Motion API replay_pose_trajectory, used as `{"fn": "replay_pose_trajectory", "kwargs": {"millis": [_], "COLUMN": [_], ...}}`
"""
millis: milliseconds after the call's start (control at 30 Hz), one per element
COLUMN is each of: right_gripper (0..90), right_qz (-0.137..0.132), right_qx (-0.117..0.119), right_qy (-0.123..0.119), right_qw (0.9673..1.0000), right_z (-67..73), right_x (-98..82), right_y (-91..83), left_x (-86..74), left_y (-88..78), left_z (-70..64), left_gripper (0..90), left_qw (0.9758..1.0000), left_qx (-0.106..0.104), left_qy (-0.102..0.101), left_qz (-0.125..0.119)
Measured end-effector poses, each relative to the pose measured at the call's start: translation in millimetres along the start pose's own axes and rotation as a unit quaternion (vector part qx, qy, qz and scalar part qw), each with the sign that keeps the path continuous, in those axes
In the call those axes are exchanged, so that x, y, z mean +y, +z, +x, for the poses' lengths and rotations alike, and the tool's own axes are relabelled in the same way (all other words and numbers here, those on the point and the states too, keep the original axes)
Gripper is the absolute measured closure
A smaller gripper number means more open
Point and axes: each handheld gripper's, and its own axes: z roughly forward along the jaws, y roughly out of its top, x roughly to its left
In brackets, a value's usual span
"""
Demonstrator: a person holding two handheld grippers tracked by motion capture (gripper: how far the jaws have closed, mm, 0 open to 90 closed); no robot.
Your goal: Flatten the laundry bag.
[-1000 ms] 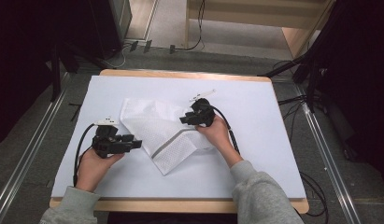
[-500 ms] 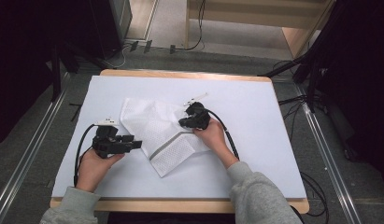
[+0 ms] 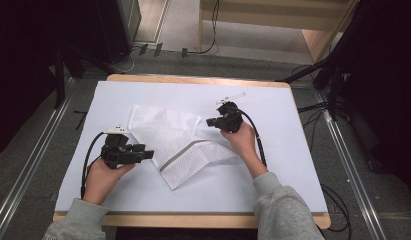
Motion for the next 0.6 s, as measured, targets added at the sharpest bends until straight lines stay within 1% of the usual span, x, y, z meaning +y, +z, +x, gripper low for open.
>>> {"fn": "replay_pose_trajectory", "kwargs": {"millis": [100,200,233,267,300,367,500,533,567,600], "right_gripper": [84.6,79.6,76.3,70.6,67.3,63.9,63.0,64.5,69.0,73.8], "right_qz": [0.005,0.010,0.010,0.007,0.007,0.003,0.015,0.020,0.016,0.019], "right_qx": [0.003,0.000,-0.002,-0.004,-0.003,-0.003,-0.008,-0.006,-0.010,-0.018], "right_qy": [-0.015,-0.026,-0.029,-0.029,-0.028,-0.025,-0.038,-0.040,-0.048,-0.054], "right_qw": [0.9999,0.9996,0.9995,0.9995,0.9996,0.9997,0.9991,0.9990,0.9987,0.9982], "right_z": [6.1,13.6,15.6,17.4,18.2,20.5,27.8,29.9,32.1,34.4], "right_x": [0.7,2.1,2.6,3.3,4.0,4.8,5.2,4.9,4.7,4.9], "right_y": [9.7,20.4,23.3,27.0,29.1,35.1,48.0,50.9,52.3,52.6], "left_x": [0.4,-0.1,-0.4,-0.7,-0.9,-1.5,-3.1,-3.5,-3.9,-4.4], "left_y": [1.3,0.7,0.1,-0.2,-0.8,-1.4,-2.8,-3.4,-3.7,-4.2], "left_z": [0.3,1.9,2.7,3.0,3.4,4.1,4.2,4.1,4.4,4.6], "left_gripper": [48.6,48.6,48.6,48.6,48.6,48.5,48.6,48.6,48.6,48.5], "left_qw": [1.0000,1.0000,1.0000,1.0000,1.0000,1.0000,1.0000,1.0000,0.9999,0.9999], "left_qx": [0.000,0.001,0.002,0.002,0.003,0.002,0.004,0.006,0.007,0.006], "left_qy": [0.000,-0.001,-0.002,-0.003,-0.004,-0.006,-0.005,-0.007,-0.007,-0.008], "left_qz": [0.001,0.001,0.000,-0.001,-0.001,-0.001,-0.001,-0.002,-0.003,-0.003]}}
